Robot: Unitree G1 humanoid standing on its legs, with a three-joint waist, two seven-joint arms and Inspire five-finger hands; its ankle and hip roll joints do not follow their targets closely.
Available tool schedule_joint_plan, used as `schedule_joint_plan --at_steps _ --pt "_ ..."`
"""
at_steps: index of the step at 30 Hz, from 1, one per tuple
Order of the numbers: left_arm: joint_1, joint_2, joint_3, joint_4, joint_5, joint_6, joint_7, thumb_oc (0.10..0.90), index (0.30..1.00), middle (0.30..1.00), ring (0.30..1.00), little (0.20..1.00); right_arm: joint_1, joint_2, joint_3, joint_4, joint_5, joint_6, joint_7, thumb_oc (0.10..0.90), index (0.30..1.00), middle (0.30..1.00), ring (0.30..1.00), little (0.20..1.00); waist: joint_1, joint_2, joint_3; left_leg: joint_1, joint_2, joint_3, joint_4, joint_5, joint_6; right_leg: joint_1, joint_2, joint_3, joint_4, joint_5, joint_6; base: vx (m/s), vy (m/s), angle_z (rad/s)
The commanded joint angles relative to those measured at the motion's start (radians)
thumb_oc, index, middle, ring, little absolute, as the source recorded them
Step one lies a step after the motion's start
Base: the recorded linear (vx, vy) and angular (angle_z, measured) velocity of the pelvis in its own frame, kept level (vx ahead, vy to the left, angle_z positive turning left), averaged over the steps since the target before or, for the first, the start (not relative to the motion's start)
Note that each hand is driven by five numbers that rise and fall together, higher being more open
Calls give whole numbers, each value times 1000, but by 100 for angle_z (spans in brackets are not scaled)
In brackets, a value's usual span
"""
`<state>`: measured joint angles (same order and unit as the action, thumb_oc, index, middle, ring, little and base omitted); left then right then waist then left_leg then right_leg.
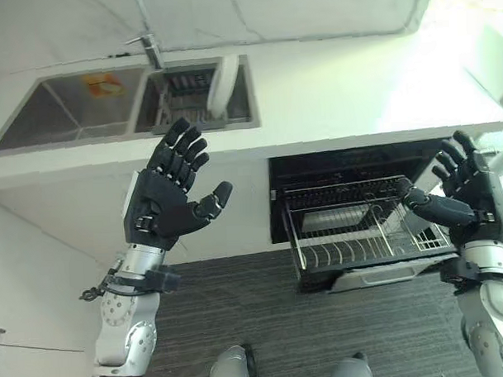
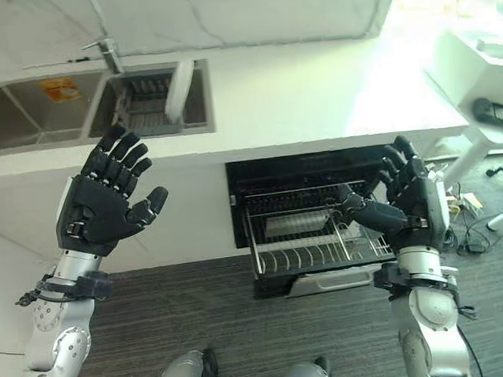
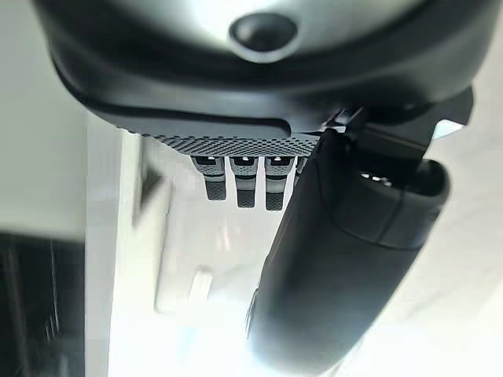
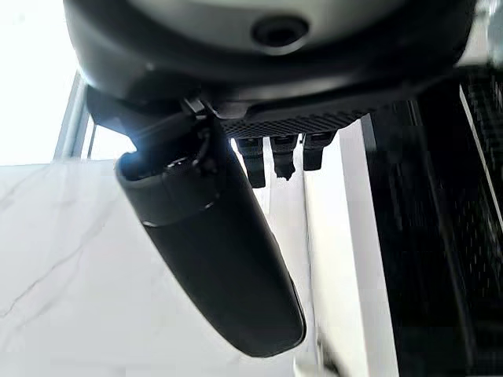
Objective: Place the dishes in the dishwasher.
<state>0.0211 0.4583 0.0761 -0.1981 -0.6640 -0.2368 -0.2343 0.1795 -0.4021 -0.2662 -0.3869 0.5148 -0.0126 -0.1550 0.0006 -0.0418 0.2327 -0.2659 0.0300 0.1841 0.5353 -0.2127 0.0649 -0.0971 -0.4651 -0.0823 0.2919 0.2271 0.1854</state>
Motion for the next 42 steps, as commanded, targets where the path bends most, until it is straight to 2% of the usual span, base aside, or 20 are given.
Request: schedule_joint_plan --at_steps 1,2,3,5,6,8,12,14,24,26,27,28,30,31,32,33,34,36,37,42 --pt "1 45 103 -179 -46 -75 -36 800 900 900 900 900 -101 -58 -53 -36 0 -139 -19 800 900 900 900 900 -1 27 -48 172 57 -82 -235 -35 -101 2 113 -157 8 -198 21 68 577 -3" --pt "-1 64 120 -191 -52 -61 -31 800 900 900 900 900 -129 -45 -28 -34 -12 -129 -17 800 900 900 900 900 22 35 -49 177 62 -57 -235 -41 -87 26 123 -229 8 -202 16 27 416 -27" --pt "-1 67 121 -196 -36 -65 -24 800 900 900 900 900 -151 -39 -14 -27 -18 -122 -15 800 900 900 900 900 32 41 -47 182 68 -42 -235 -44 -82 45 149 -263 8 -205 10 26 393 -59" --pt "-9 71 104 -203 -25 -86 -22 800 900 900 900 900 -170 -47 3 -20 -27 -111 -32 800 900 900 900 900 36 44 -49 180 58 -51 -235 -52 -62 59 242 -252 8 -293 -14 18 246 -71" --pt "-22 61 84 -211 -23 -99 -38 800 900 900 900 900 -164 -64 -1 -15 -25 -113 -39 800 900 900 900 900 30 35 -56 163 25 -73 -235 -38 -44 56 330 -222 8 -349 -46 26 194 -50" --pt "-12 33 64 -221 -10 -119 -55 800 900 900 900 900 -134 -82 -18 -8 3 -137 -23 800 900 900 900 900 18 18 -59 166 -14 -89 -235 -35 -39 47 409 -189 8 -393 -86 36 114 54" --pt "-9 19 47 -208 12 -135 -52 800 900 900 900 900 -109 -95 -26 4 24 -166 1 800 900 900 900 900 5 1 -59 169 -45 -88 -235 -34 -38 14 424 -146 8 -412 -98 31 -33 2" --pt "4 1 39 -197 2 -128 -33 800 900 900 900 900 -108 -95 -22 12 41 -170 1 800 900 900 900 900 2 8 -74 164 -35 -69 -235 -29 -55 8 424 -146 8 -422 -102 90 -171 43" --pt "27 -8 40 -208 33 -122 -1 800 900 900 900 900 -118 -87 3 -21 30 -124 15 800 900 900 900 900 0 27 -89 211 -14 -5 -235 -24 -68 37 419 -181 8 -451 -133 77 -127 5" --pt "21 -10 31 -210 53 -152 0 800 900 900 900 900 -126 -93 13 -16 30 -129 26 800 900 900 900 900 10 6 -69 247 -38 17 -235 16 -80 51 395 -179 8 -451 -148 56 -209 11" --pt "16 -15 23 -215 75 -168 -5 800 900 900 900 900 -135 -98 15 -9 42 -141 27 800 900 900 900 900 20 -20 -40 242 -51 26 -193 102 -108 65 372 -159 8 -447 -163 22 -155 1" --pt "12 -16 21 -218 80 -167 -8 800 900 900 900 900 -136 -99 16 -13 44 -141 23 800 900 900 900 900 21 -20 -30 220 -38 29 -173 115 -114 69 372 -157 8 -441 -164 48 -132 0" --pt "9 -14 18 -215 81 -169 -9 800 900 900 900 900 -145 -98 23 -20 42 -138 17 800 900 900 900 900 17 -15 -23 213 -23 31 -235 97 -102 70 377 -145 8 -438 -154 45 18 2" --pt "16 -12 21 -217 78 -171 -6 800 900 900 900 900 -151 -96 34 -23 35 -130 22 800 900 900 900 900 14 2 -23 191 0 20 -235 75 -103 71 397 -135 8 -444 -148 139 143 6" --pt "36 -12 23 -220 78 -178 7 800 900 900 900 900 -151 -86 57 -27 18 -125 32 800 900 900 900 900 16 43 -31 95 37 -41 -235 83 -129 74 452 -104 8 -464 -142 160 149 -9" --pt "39 -13 22 -219 80 -180 9 800 900 900 900 900 -150 -86 59 -27 15 -124 37 800 900 900 900 900 16 47 -34 80 39 -51 -235 89 -133 74 460 -98 8 -468 -142 230 164 -24" --pt "44 -15 20 -214 83 -186 18 800 900 900 900 900 -147 -90 66 -27 9 -120 48 800 900 900 900 900 22 60 -35 20 42 -99 -235 122 -152 85 490 -68 8 -486 -148 194 94 -47" --pt "45 -21 15 -213 90 -194 21 800 900 900 900 900 -147 -98 69 -30 21 -121 59 800 900 900 900 900 31 70 -28 -55 43 -147 -235 176 -176 110 525 -31 8 -506 -161 247 107 -39" --pt "42 -24 14 -213 90 -196 17 800 900 900 900 900 -148 -105 69 -31 25 -121 60 800 900 900 900 900 34 72 -23 -63 39 -152 -235 180 -175 118 531 -21 8 -512 -164 260 132 -38" --pt "30 -22 12 -216 97 -207 22 800 900 900 900 900 -150 -120 78 -29 55 -135 96 800 900 900 900 900 32 72 -18 -22 33 -141 -235 151 -151 148 517 -13 8 -513 -153 228 144 -74"
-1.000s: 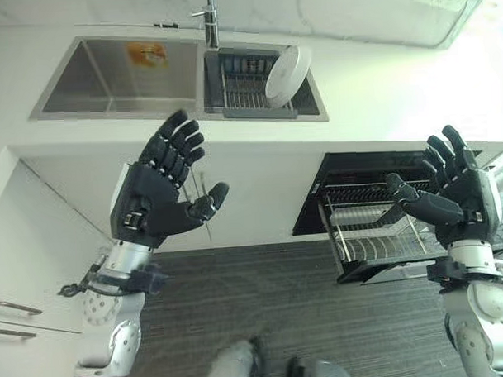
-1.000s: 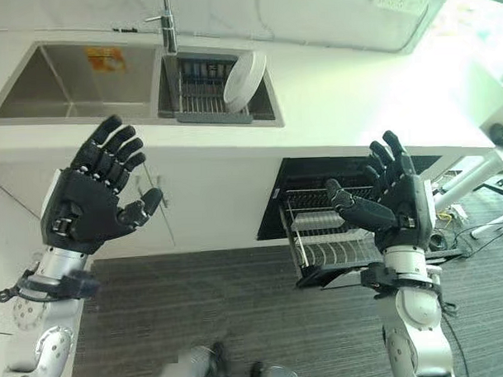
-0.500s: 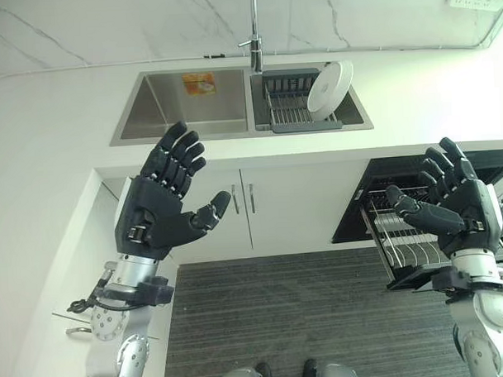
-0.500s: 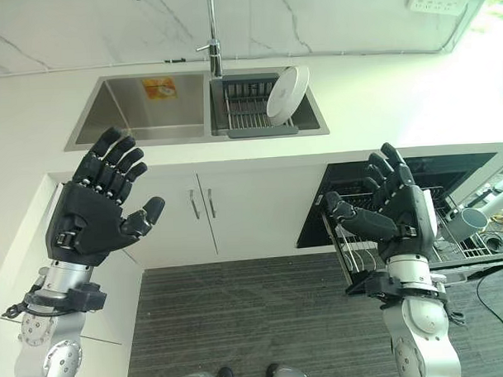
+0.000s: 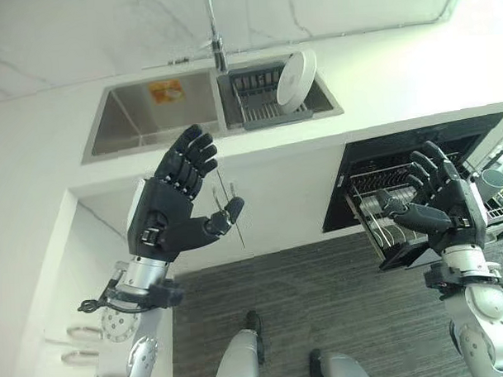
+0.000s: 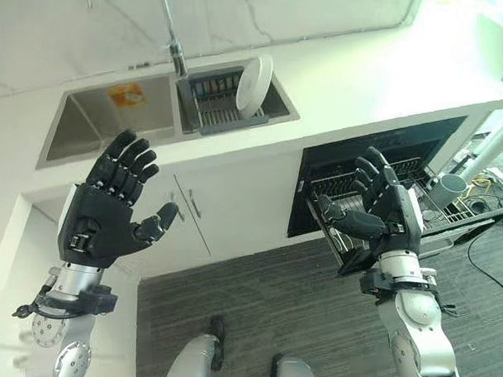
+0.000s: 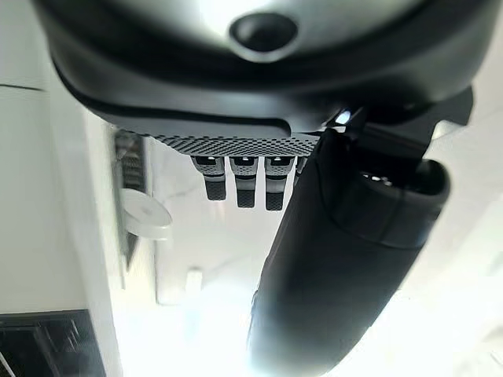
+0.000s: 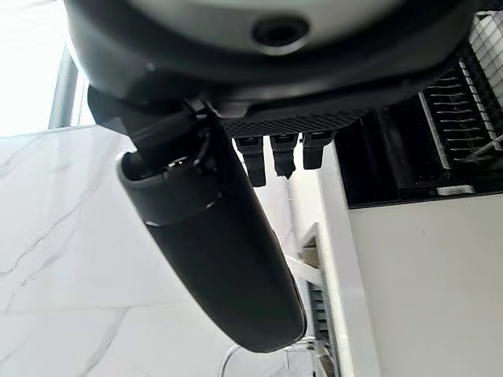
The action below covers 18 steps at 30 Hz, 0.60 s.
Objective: Place the dishes in the dishwasher.
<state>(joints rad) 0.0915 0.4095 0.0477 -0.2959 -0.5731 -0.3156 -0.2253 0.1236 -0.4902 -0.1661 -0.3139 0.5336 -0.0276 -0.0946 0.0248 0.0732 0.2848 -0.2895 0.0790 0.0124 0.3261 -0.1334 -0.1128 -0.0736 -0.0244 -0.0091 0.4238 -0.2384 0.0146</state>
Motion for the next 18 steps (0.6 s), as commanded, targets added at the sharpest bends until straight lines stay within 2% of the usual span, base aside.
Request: schedule_joint_plan --at_steps 1,8,9,12,15,16,17,18 --pt "-42 29 43 -122 9 -125 7 800 900 900 900 900 -85 -29 -28 -107 48 -124 38 800 900 900 900 900 10 -48 -77 14 -21 30 -26 62 34 138 68 -88 -124 -51 24 291 163 -39" --pt "-92 64 42 -157 -16 -112 -49 800 900 900 900 900 -68 -6 -53 -156 21 -153 15 800 900 900 900 900 34 -84 -134 65 -69 9 -26 -8 88 160 -11 -154 -124 -50 68 209 115 -8" --pt "-103 69 41 -154 -21 -113 -60 800 900 900 900 900 -72 -5 -55 -154 -14 -172 10 800 900 900 900 900 37 -88 -143 69 -75 7 -26 -15 94 158 -23 -168 -124 -44 74 173 144 -9" --pt "-132 79 34 -159 -28 -104 -74 800 900 900 900 900 -96 -6 -51 -161 -8 -205 14 800 900 900 900 900 49 -97 -155 81 -96 -4 -26 -30 114 163 -54 -206 -124 -18 92 137 141 8" --pt "-141 82 34 -167 -19 -100 -87 800 900 900 900 900 -139 13 -31 -151 -25 -200 4 800 900 900 900 900 60 -98 -158 96 -121 -28 -26 -39 139 196 -59 -231 -124 85 126 134 161 -1" --pt "-144 84 33 -170 -17 -99 -96 800 900 900 900 900 -142 21 -24 -156 -23 -206 -1 800 900 900 900 900 52 -88 -154 112 -127 -50 -26 -46 151 190 -41 -231 -93 173 140 161 201 -6" --pt "-144 82 32 -172 -5 -106 -98 800 900 900 900 900 -144 30 -20 -158 -14 -211 4 800 900 900 900 900 43 -80 -144 128 -132 -62 -26 -50 156 139 -41 -220 -27 202 139 118 165 -6" --pt "-146 81 32 -172 1 -109 -96 800 900 900 900 900 -149 36 -16 -155 -14 -211 10 800 900 900 900 900 43 -79 -140 132 -133 -62 -26 -52 157 111 -49 -218 -13 205 134 58 90 5"
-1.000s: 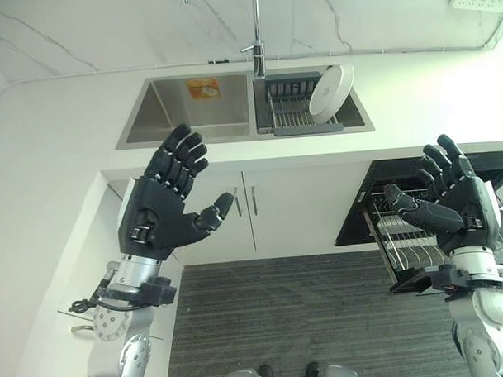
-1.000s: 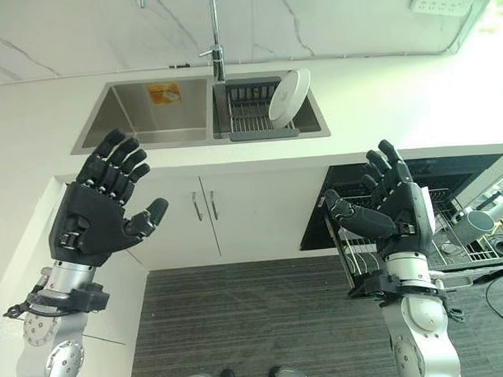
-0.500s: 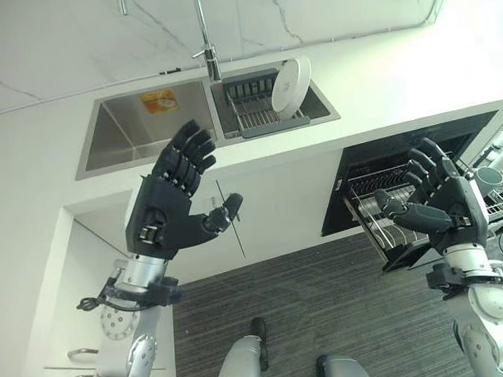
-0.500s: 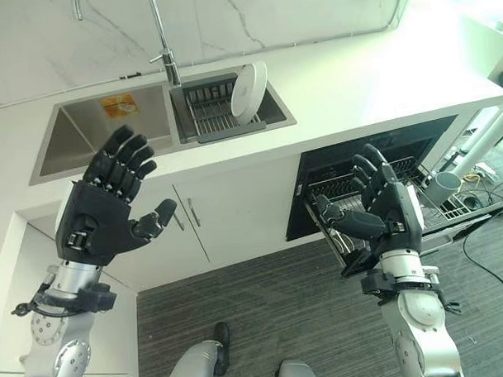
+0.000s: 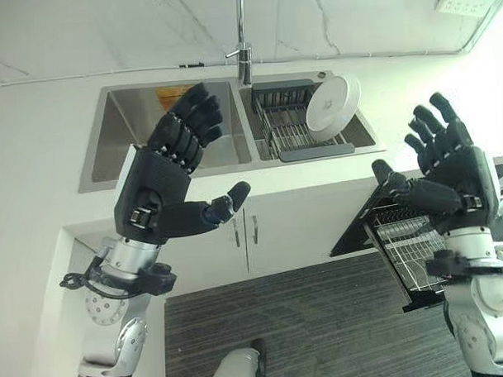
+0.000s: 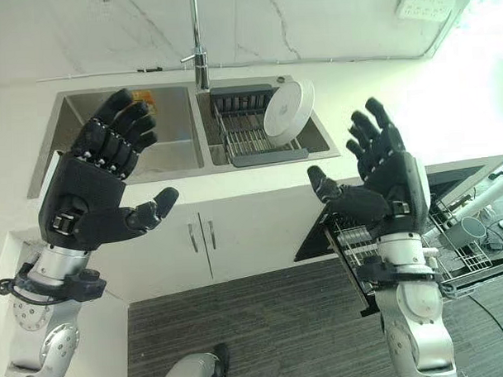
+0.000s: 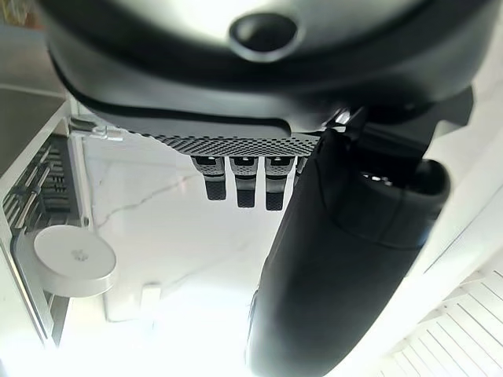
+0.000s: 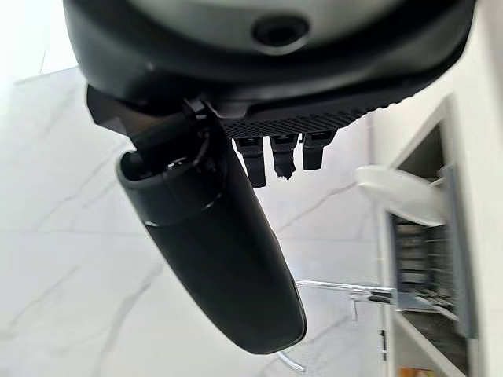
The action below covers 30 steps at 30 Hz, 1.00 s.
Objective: Place the dishes in the dishwasher.
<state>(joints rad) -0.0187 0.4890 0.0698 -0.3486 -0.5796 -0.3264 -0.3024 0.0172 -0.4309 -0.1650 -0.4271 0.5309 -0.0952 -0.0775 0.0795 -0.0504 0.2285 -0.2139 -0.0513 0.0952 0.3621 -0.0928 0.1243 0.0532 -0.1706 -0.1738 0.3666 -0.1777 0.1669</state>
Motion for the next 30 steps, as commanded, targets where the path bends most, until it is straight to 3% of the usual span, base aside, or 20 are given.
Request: schedule_joint_plan --at_steps 1,4,7,10,14,17,22,27,30 --pt "-41 5 8 -120 15 -100 -11 800 900 900 900 900 -49 -15 -9 -37 -15 -142 4 800 900 900 900 900 -11 47 -80 59 -3 -144 -62 -93 -82 -34 85 -61 27 149 -26 63 17 -6" --pt "-80 30 4 -112 11 -85 21 800 900 900 900 900 -61 -31 2 -21 33 -156 47 800 900 900 900 900 -27 47 -70 72 11 -126 -62 -106 -91 -91 42 -40 -67 102 -39 90 -127 -19" --pt "-112 34 -14 -108 31 -59 42 800 900 900 900 900 -67 -31 -3 -23 57 -153 82 800 900 900 900 900 -49 29 -63 87 15 -109 -62 -135 -92 -203 -29 40 -67 138 -2 80 -212 -4" --pt "-107 48 -14 -117 34 -49 73 800 900 900 900 900 -93 -40 10 -32 70 -132 106 800 900 900 900 900 -44 21 -52 120 30 -95 -62 -161 -96 -311 -77 37 -67 190 23 121 -312 1" --pt "-67 33 8 -124 -5 -57 75 800 900 900 900 900 -109 -62 24 -35 134 -87 147 800 900 900 900 900 -35 7 -63 132 68 -86 -62 -181 -100 -284 -51 41 -67 142 28 191 -451 11" --pt "-33 -3 12 -127 -47 -45 56 800 900 900 900 900 -94 -70 -3 -38 242 -43 151 800 900 900 900 900 -45 8 -97 178 133 -59 -62 -190 -142 -237 -16 -18 -67 67 -20 262 -551 33" --pt "-16 -27 14 -131 -66 -41 54 800 900 900 900 900 -52 -62 -24 -49 223 -4 166 800 900 900 900 900 -67 22 -103 162 201 -7 -62 -144 -181 -189 9 -71 -67 24 -65 60 -225 40" --pt "-17 -45 -3 -112 -75 -46 53 800 900 900 900 900 -44 -82 -43 -25 211 14 180 800 900 900 900 900 -87 28 -109 169 186 68 -62 -134 -186 -171 -1 -109 -67 11 -74 24 -13 41" --pt "-22 -53 -9 -92 -99 -42 2 800 900 900 900 900 -35 -76 -48 -7 186 -26 146 800 900 900 900 900 -85 36 -93 144 160 107 -62 -137 -178 -142 -7 -157 -67 12 -53 59 99 80"
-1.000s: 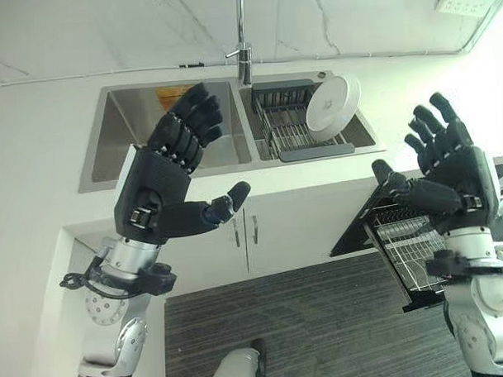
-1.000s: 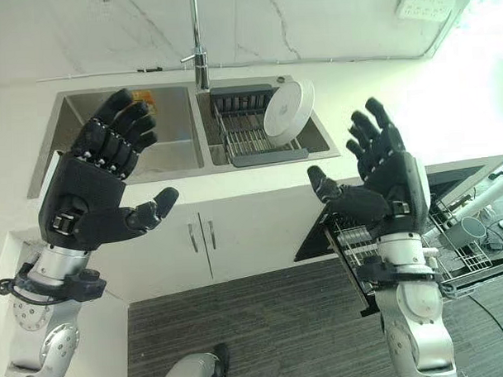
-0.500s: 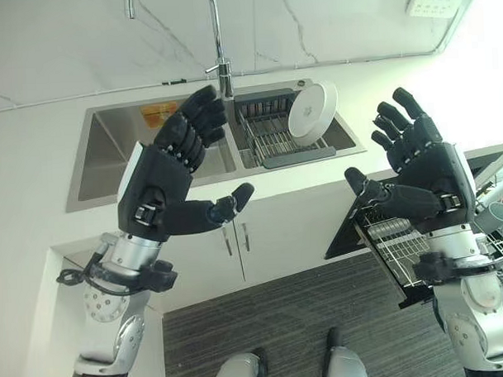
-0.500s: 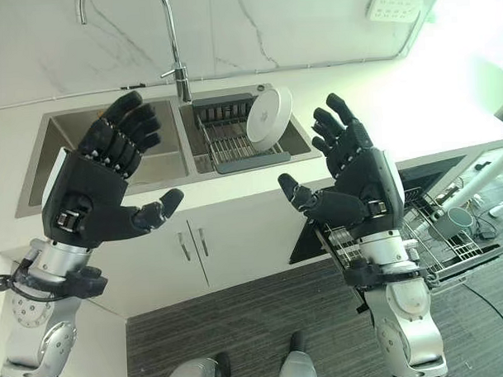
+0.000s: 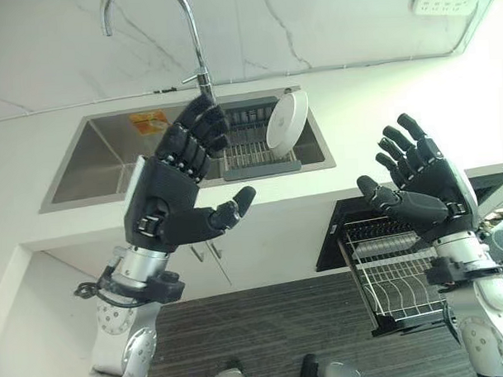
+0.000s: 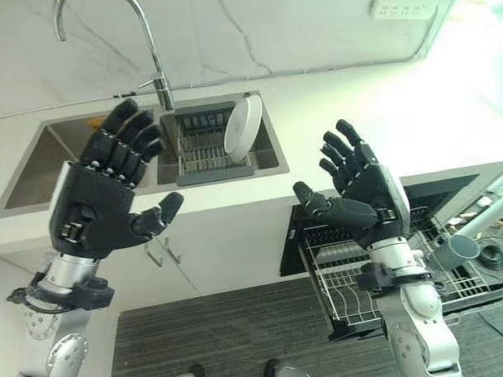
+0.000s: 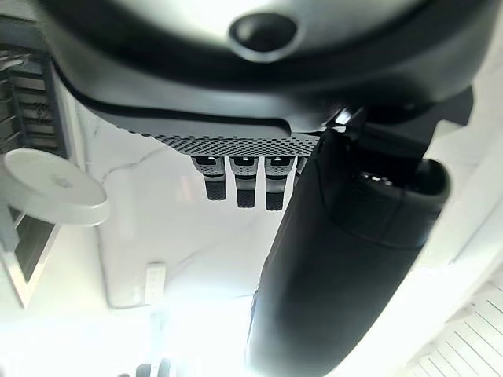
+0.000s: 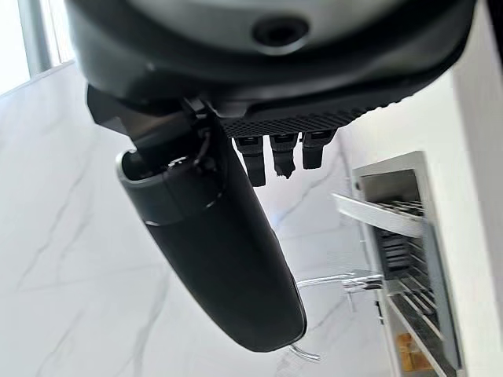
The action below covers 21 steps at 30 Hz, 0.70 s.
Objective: Place the dishes in the dishwasher.
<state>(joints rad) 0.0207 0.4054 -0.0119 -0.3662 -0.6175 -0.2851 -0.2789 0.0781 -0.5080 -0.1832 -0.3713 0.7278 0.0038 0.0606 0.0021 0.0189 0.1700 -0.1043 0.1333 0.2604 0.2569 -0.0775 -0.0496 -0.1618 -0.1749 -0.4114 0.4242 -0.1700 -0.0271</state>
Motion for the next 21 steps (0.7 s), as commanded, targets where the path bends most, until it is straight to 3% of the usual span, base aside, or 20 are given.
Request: schedule_joint_plan --at_steps 1,3,8,11,14,18,19,21 --pt "-58 28 74 -69 -51 -89 -28 800 900 900 900 900 -100 13 -24 -58 -13 -138 4 800 900 900 900 900 -7 -35 -33 36 -27 -60 43 -157 -1 76 -8 77 -124 9 146 140 181 81" --pt "-55 30 71 -57 -26 -105 -20 800 900 900 900 900 -111 42 -7 -52 -17 -150 7 800 900 900 900 900 1 -37 -32 46 -55 -104 43 -178 16 74 -16 93 -124 20 161 123 263 54" --pt "-72 39 74 -55 -1 -99 -8 800 900 900 900 900 -105 81 1 -60 -33 -151 0 800 900 900 900 900 15 -46 -38 47 -84 -120 43 -199 43 68 -63 82 -124 56 189 107 259 7" --pt "-89 45 73 -52 6 -76 -4 800 900 900 900 900 -107 101 4 -71 -14 -167 -10 800 900 900 900 900 26 -48 -32 47 -108 -138 43 -209 63 79 -93 65 -124 108 194 123 263 9" --pt "-88 48 72 -37 34 -94 12 800 900 900 900 900 -116 117 10 -63 -43 -193 -39 800 900 900 900 900 30 -32 -13 45 -120 -179 43 -197 93 124 -48 86 -124 158 177 126 200 8" --pt "-99 60 76 -30 33 -104 27 800 900 900 900 900 -115 118 -1 -39 -58 -215 -72 800 900 900 900 900 25 -49 3 49 -127 -179 43 -196 93 72 -58 116 -124 143 180 64 -24 3" --pt "-107 76 88 -40 35 -109 43 800 900 900 900 900 -107 95 -34 -39 -33 -222 -76 800 900 900 900 900 13 -66 10 51 -125 -167 43 -201 87 4 -80 157 -124 152 205 112 -162 2" --pt "-100 79 96 -50 33 -102 46 800 900 900 900 900 -91 83 -64 -44 -16 -226 -75 800 900 900 900 900 3 -74 7 57 -128 -166 43 -212 90 -34 -78 189 -124 157 214 140 -209 -11"
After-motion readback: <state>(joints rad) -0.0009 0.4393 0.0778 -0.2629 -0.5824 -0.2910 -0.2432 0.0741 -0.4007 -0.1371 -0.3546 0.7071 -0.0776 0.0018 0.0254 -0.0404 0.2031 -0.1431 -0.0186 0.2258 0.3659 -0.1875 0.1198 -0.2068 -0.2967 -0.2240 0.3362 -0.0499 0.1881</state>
